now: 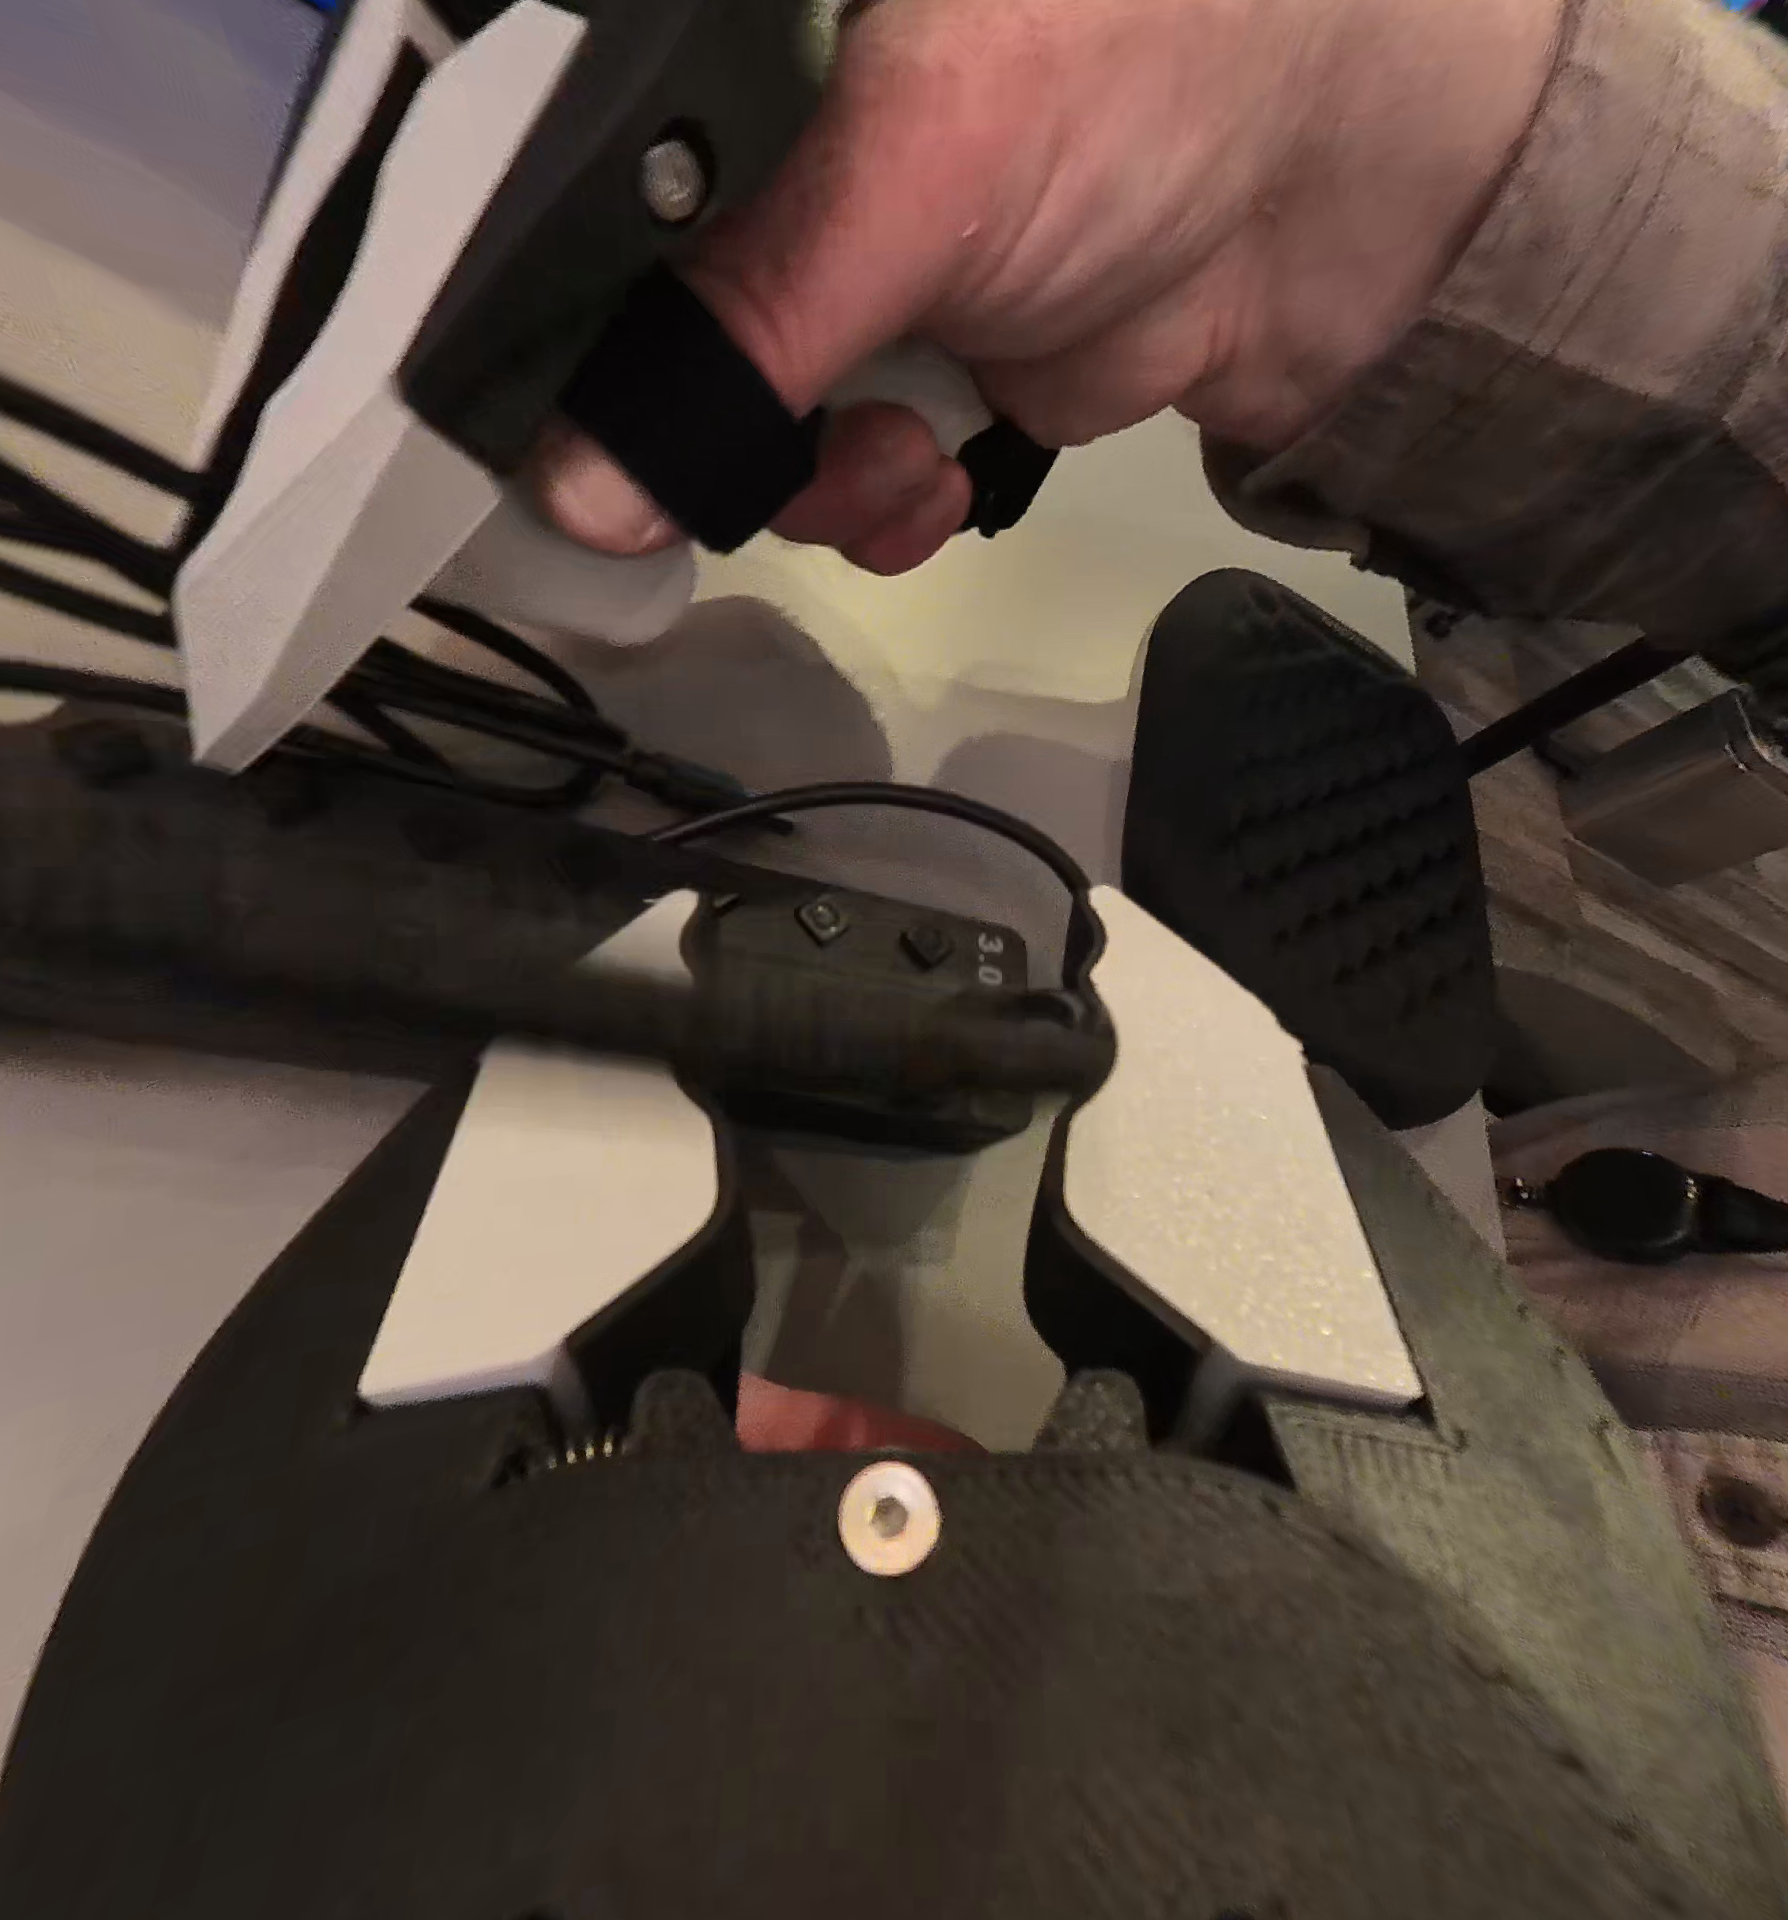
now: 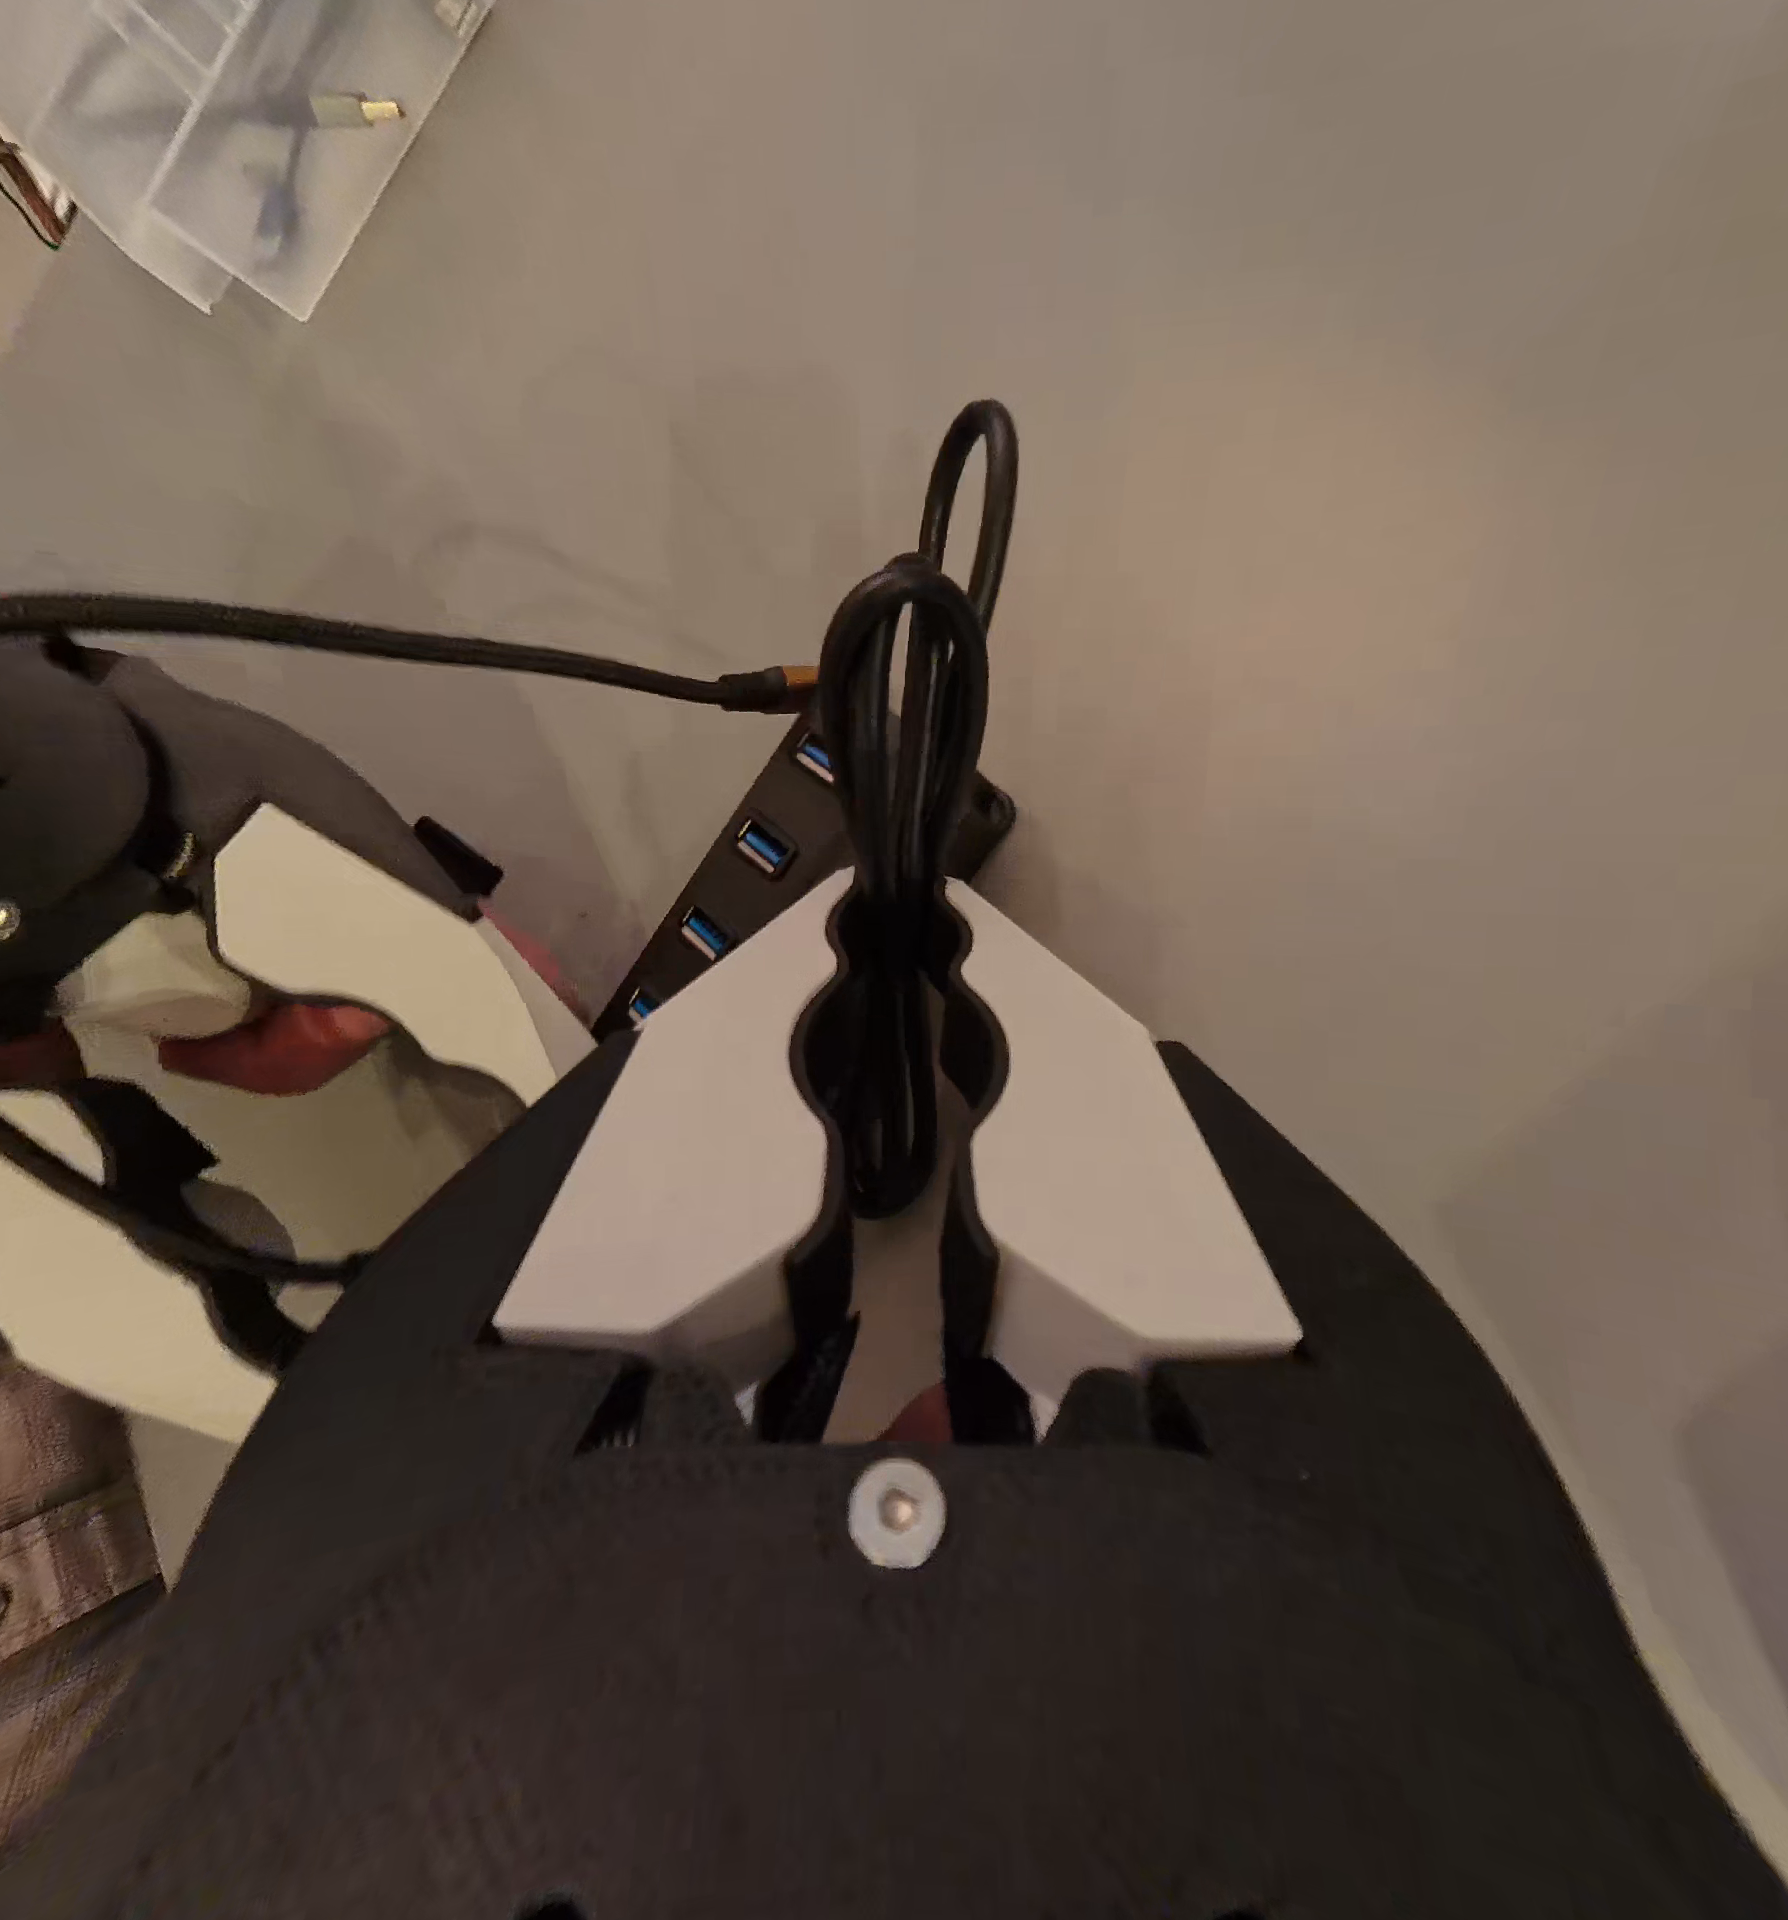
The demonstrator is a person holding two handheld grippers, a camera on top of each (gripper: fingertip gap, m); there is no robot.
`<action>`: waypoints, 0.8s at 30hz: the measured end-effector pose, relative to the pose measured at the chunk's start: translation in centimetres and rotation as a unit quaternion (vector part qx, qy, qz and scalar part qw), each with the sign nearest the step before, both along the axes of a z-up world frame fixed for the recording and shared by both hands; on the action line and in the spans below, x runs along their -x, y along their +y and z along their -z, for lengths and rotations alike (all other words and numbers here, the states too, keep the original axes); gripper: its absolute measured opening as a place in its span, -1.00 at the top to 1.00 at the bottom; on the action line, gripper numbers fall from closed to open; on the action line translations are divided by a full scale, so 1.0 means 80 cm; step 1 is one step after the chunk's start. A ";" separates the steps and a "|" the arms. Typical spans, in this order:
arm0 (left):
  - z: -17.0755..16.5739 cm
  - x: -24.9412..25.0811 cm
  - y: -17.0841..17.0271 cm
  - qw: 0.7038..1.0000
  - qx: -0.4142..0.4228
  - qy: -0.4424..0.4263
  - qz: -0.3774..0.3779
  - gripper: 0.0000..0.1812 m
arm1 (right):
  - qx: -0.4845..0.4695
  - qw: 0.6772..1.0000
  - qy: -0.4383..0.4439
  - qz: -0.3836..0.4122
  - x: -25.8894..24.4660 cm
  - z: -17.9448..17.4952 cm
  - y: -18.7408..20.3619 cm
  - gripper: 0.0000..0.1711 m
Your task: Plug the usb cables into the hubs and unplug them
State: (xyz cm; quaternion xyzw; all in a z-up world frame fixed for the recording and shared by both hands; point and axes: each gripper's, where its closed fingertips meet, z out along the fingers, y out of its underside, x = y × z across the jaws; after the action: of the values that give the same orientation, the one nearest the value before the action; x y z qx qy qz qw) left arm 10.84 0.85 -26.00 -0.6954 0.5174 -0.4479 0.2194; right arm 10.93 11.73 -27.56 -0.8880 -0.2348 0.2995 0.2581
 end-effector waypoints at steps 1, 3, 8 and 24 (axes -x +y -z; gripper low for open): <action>0.001 -0.003 -0.002 1.000 -0.007 0.001 0.001 0.29 | 0.001 1.000 -0.008 -0.005 0.002 0.002 0.001 0.91; 0.002 -0.006 -0.003 1.000 -0.019 0.003 0.003 0.26 | 0.004 1.000 -0.012 -0.013 0.008 0.002 0.001 0.92; 0.000 -0.003 -0.002 1.000 -0.009 -0.002 -0.002 0.29 | -0.009 0.998 -0.046 -0.029 0.014 0.002 0.002 0.92; 0.005 0.013 0.001 0.998 -0.064 0.016 -0.008 0.44 | -0.001 0.987 -0.106 -0.121 0.054 0.013 -0.026 0.23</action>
State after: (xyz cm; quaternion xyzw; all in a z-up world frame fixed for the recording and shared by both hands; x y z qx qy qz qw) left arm 9.84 0.93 -26.39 -0.6910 0.5431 -0.4007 0.2589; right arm 6.63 9.69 -28.56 -0.8796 -0.3667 0.2320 0.1949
